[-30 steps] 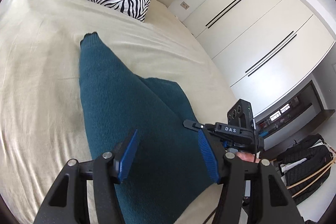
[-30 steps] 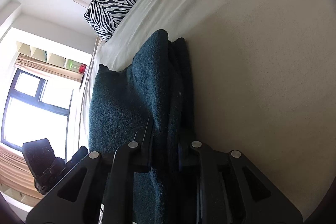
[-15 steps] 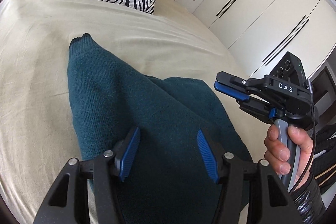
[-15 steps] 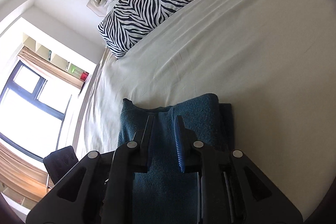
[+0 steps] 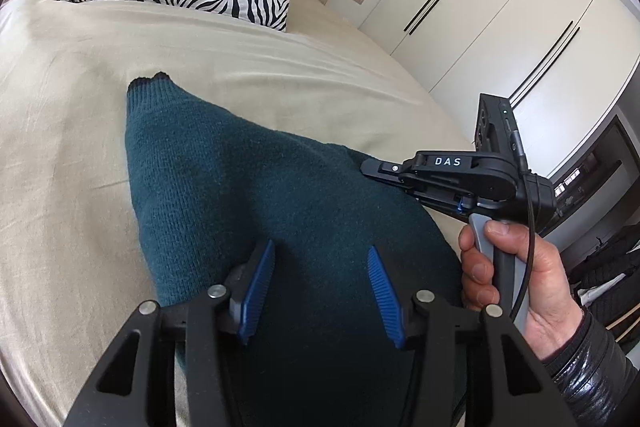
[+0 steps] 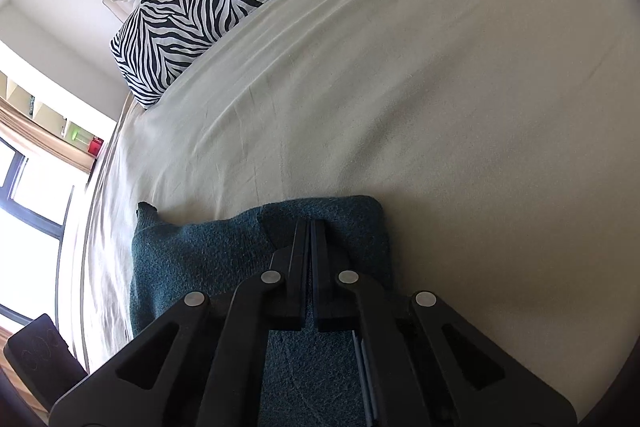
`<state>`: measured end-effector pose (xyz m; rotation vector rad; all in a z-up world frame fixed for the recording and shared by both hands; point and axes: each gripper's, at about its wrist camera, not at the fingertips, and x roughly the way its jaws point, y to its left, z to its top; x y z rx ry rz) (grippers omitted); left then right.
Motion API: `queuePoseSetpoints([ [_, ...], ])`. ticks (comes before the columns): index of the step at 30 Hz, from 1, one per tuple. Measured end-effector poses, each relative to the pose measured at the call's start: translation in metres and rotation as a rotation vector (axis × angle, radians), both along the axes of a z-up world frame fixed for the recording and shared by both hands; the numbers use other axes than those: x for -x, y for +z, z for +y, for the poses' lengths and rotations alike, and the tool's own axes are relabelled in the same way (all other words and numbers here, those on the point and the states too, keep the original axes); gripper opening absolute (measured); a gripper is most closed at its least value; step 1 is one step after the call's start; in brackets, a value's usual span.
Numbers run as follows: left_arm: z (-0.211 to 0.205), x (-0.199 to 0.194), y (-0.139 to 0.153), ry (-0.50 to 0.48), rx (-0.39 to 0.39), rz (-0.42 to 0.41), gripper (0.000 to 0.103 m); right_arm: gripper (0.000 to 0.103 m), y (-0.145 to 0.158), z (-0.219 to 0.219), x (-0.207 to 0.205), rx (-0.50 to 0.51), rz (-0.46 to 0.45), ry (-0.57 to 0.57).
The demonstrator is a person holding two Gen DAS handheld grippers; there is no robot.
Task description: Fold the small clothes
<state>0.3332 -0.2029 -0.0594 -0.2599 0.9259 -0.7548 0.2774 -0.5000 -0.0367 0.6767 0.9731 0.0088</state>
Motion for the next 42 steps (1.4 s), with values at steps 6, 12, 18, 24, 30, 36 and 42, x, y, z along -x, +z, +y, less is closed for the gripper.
queuePoseSetpoints([
  [6, 0.002, 0.001, -0.001, -0.002, 0.006, -0.005, 0.051, 0.007, 0.034, 0.017, 0.042, -0.059, -0.085, 0.098],
  [12, -0.004, 0.003, 0.001, -0.014, -0.042, -0.022, 0.05, 0.0, -0.016, -0.031, 0.063, -0.252, -0.018, 0.008],
  [18, 0.014, 0.027, 0.023, 0.06, -0.045, -0.023, 0.047, 0.006, 0.045, -0.022, 0.121, -0.215, -0.138, 0.057],
  [24, 0.015, 0.075, 0.023, 0.055, -0.127, -0.072, 0.047, 0.007, 0.034, 0.003, 0.167, -0.198, -0.098, 0.162],
  [30, 0.012, 0.074, 0.015, 0.037, -0.145, -0.043, 0.049, 0.005, -0.001, -0.014, 0.187, -0.214, -0.028, 0.081],
  [36, 0.027, 0.105, 0.032, 0.047, -0.113, -0.051, 0.049, 0.007, 0.036, 0.009, 0.209, -0.227, -0.118, 0.173],
  [42, 0.019, 0.113, -0.007, 0.016, -0.133, 0.032, 0.05, 0.007, -0.008, 0.006, 0.214, -0.281, 0.006, 0.124],
])
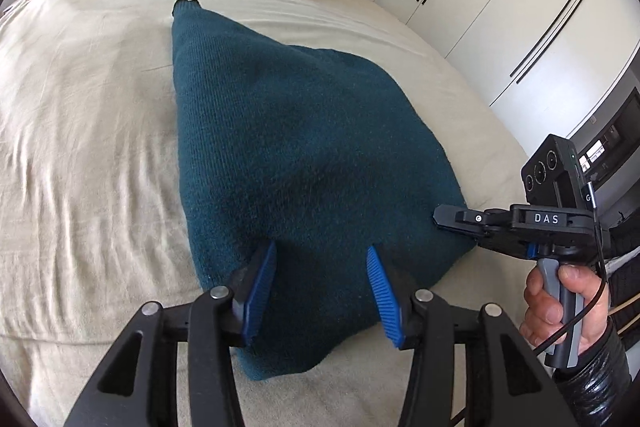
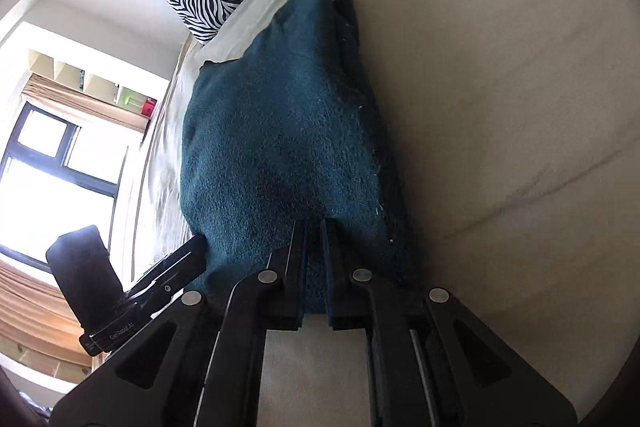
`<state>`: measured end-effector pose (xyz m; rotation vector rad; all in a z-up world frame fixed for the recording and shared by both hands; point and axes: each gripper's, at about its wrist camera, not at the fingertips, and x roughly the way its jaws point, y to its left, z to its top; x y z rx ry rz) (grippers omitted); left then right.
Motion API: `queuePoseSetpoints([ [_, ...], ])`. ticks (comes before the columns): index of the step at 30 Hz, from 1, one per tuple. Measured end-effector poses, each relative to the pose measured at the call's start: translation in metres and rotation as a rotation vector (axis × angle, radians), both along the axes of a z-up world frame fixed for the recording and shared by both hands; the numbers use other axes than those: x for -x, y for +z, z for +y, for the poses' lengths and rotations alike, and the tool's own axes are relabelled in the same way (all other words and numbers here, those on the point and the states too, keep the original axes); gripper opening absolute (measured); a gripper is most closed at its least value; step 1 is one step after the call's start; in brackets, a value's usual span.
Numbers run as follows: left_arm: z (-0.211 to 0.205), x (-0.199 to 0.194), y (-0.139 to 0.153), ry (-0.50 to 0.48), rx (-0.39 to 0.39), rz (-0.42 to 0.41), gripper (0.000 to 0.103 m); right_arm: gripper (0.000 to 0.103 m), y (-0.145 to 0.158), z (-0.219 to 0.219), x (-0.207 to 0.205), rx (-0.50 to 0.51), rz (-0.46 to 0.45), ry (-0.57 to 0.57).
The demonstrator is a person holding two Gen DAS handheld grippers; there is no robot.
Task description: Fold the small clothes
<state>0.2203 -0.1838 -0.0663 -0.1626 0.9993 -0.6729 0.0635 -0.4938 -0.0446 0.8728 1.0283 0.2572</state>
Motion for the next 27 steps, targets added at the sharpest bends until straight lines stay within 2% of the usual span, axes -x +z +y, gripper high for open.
queuePoseSetpoints([
  [4, 0.013, -0.004, 0.022, 0.03, 0.063, -0.006, 0.051, 0.009, 0.033, -0.005, 0.008, 0.032, -0.083, 0.004],
  [6, 0.025, -0.004, 0.037, 0.068, 0.115, -0.058, 0.063, 0.027, 0.05, -0.013, 0.009, 0.051, -0.127, -0.018],
  [7, 0.032, -0.007, 0.041, 0.097, 0.137, -0.071, 0.076, 0.054, 0.057, -0.019, 0.008, 0.067, -0.139, -0.042],
  [8, 0.037, -0.012, 0.042, 0.119, 0.153, -0.064, 0.082, 0.079, 0.061, -0.024, 0.005, 0.085, -0.145, -0.075],
  [9, 0.04, -0.019, 0.039, 0.127, 0.162, -0.044, 0.082, 0.081, 0.065, -0.029, 0.001, 0.098, -0.153, -0.098],
  [11, 0.047, -0.033, 0.027, 0.144, 0.175, 0.017, 0.082, 0.081, 0.062, -0.04, -0.016, 0.072, -0.143, -0.082],
  [15, 0.064, -0.058, -0.004, 0.175, 0.278, 0.19, 0.082, 0.079, 0.028, -0.059, -0.047, -0.042, -0.048, -0.084],
  [18, 0.064, -0.069, -0.018, 0.166, 0.299, 0.249, 0.082, 0.076, 0.006, -0.056, -0.073, -0.066, -0.006, -0.06],
  [20, 0.059, -0.078, -0.02, 0.156, 0.305, 0.265, 0.082, 0.068, 0.0, -0.047, -0.091, -0.064, 0.0, -0.018],
  [22, 0.051, -0.09, -0.02, 0.147, 0.315, 0.285, 0.082, 0.064, -0.005, -0.038, -0.107, -0.051, 0.027, 0.011],
  [24, 0.042, -0.102, -0.023, 0.148, 0.305, 0.311, 0.077, 0.057, -0.007, -0.028, -0.122, -0.021, 0.051, 0.035],
  [26, 0.035, -0.108, -0.025, 0.155, 0.268, 0.322, 0.069, 0.041, -0.008, -0.02, -0.135, 0.027, 0.088, 0.06],
  [27, 0.032, -0.109, -0.026, 0.158, 0.25, 0.319, 0.066, 0.037, -0.008, -0.016, -0.14, 0.061, 0.101, 0.069],
])
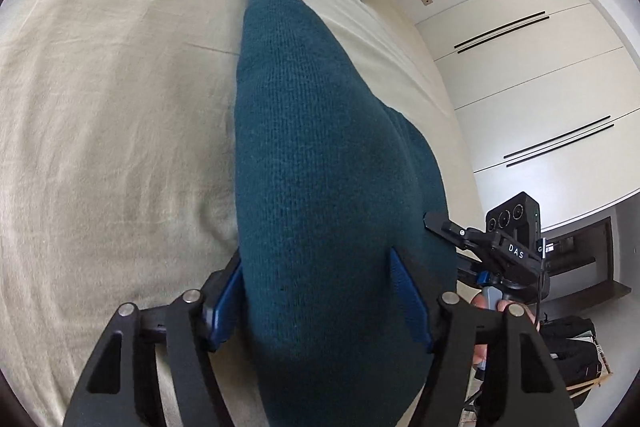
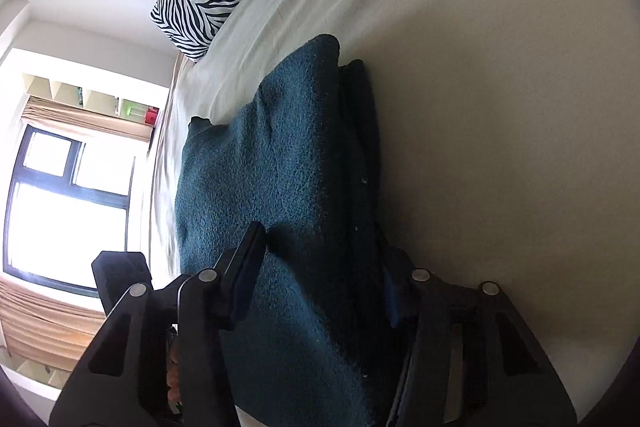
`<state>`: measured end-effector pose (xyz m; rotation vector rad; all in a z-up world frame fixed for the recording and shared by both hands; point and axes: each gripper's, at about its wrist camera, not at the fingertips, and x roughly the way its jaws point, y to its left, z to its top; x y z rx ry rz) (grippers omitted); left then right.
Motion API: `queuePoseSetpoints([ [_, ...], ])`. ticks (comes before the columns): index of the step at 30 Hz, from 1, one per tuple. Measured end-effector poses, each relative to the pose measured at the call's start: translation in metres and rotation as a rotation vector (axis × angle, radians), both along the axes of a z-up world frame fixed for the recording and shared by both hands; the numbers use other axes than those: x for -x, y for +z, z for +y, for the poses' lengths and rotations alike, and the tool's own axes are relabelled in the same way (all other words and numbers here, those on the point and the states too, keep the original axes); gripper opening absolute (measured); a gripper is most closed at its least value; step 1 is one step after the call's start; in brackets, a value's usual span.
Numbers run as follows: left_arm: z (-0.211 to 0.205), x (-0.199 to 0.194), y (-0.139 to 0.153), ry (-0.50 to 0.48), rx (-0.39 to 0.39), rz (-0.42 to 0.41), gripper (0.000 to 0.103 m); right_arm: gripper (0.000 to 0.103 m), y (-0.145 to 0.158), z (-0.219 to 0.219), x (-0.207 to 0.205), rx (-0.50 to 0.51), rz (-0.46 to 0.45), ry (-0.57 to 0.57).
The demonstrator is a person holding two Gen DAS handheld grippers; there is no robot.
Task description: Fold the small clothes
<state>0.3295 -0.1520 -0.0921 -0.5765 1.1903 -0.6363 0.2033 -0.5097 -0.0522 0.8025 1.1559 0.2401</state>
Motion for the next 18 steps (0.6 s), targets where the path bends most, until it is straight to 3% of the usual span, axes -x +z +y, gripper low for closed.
queuePoseSetpoints([
  [2, -0.002, 0.004, 0.001, 0.006, -0.026, 0.0, 0.058, 0.031, 0.003, 0.009, -0.003, 0.063, 0.004, 0.011],
  [8, 0.006, 0.018, 0.013, 0.005, -0.061, -0.012, 0.047, 0.021, 0.043, 0.052, 0.011, 0.337, -0.059, 0.053],
  [14, 0.034, 0.062, 0.051, -0.008, -0.11, -0.089, 0.045, 0.02, 0.096, 0.111, 0.045, 0.445, -0.159, 0.122],
  [18, 0.069, 0.106, 0.079, -0.001, -0.145, -0.155, 0.045, 0.02, 0.12, 0.158, 0.079, 0.439, -0.215, 0.157],
])
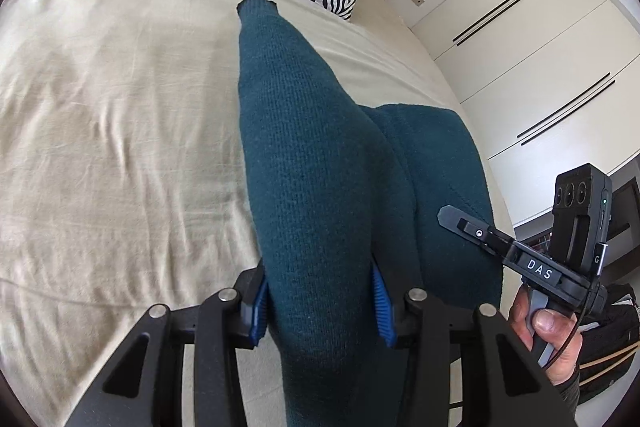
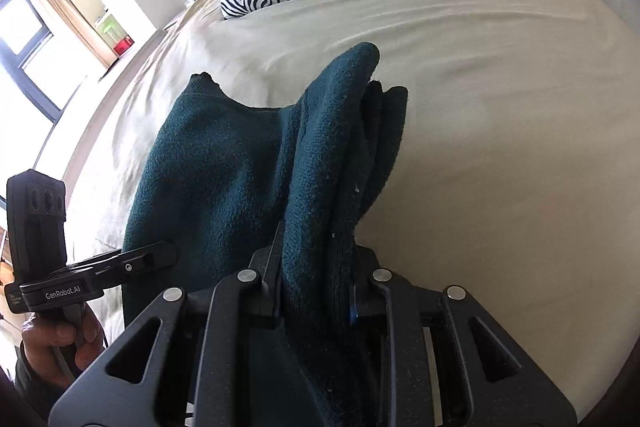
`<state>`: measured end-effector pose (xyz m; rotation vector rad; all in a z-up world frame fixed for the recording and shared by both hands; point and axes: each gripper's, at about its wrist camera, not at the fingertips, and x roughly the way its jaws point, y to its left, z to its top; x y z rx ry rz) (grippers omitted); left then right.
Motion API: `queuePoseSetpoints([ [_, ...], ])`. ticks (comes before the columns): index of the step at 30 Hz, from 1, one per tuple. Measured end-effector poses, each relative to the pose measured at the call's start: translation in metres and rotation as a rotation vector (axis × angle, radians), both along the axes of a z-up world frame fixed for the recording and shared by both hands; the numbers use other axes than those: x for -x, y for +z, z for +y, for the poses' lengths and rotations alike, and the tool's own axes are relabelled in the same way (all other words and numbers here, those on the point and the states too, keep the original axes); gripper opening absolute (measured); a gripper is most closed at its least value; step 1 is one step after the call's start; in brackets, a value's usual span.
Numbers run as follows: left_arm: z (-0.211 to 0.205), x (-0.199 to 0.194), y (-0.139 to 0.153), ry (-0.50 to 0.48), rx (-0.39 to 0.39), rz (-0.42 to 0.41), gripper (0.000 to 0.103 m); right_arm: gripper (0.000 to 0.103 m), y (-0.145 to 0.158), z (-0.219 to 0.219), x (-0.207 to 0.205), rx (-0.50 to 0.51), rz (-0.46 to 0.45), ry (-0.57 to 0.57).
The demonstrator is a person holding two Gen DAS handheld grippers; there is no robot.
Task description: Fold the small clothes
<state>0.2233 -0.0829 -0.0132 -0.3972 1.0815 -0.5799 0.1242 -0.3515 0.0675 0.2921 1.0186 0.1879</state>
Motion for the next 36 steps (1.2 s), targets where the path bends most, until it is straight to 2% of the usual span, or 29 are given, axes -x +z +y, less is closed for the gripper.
queuePoseSetpoints([
  [8, 0.073, 0.087, 0.027, 0.046, -0.057, -0.067, 0.045, 0.02, 0.014, 0.097, 0.058, -0.071, -0.04, 0.093],
  [11, 0.095, 0.11, 0.021, 0.068, -0.062, -0.062, 0.046, 0.02, 0.003, 0.118, 0.076, -0.118, -0.027, 0.102],
  [14, 0.117, 0.125, -0.002, 0.095, -0.049, -0.014, 0.046, 0.02, -0.02, 0.128, 0.085, -0.169, 0.01, 0.089],
  [18, 0.121, 0.126, -0.045, 0.104, -0.091, 0.067, 0.05, 0.021, -0.075, 0.117, 0.088, -0.223, 0.122, 0.018],
  [20, 0.126, 0.126, -0.053, 0.113, -0.053, 0.066, 0.055, 0.023, -0.1, 0.096, 0.101, -0.353, 0.141, -0.028],
  [22, 0.126, 0.125, -0.055, 0.113, -0.053, 0.063, 0.057, 0.026, -0.118, 0.082, 0.105, -0.477, 0.151, -0.064],
  [24, 0.126, 0.126, -0.056, 0.109, -0.062, 0.054, 0.059, 0.026, -0.124, 0.079, 0.108, -0.522, 0.139, -0.068],
  [29, 0.121, 0.119, -0.059, 0.118, -0.048, 0.044, 0.062, 0.029, -0.124, 0.074, 0.11, -0.534, 0.121, -0.066],
  [36, 0.127, 0.13, -0.062, 0.131, -0.027, 0.033, 0.063, 0.03, -0.122, 0.058, 0.127, -0.554, 0.078, -0.077],
])
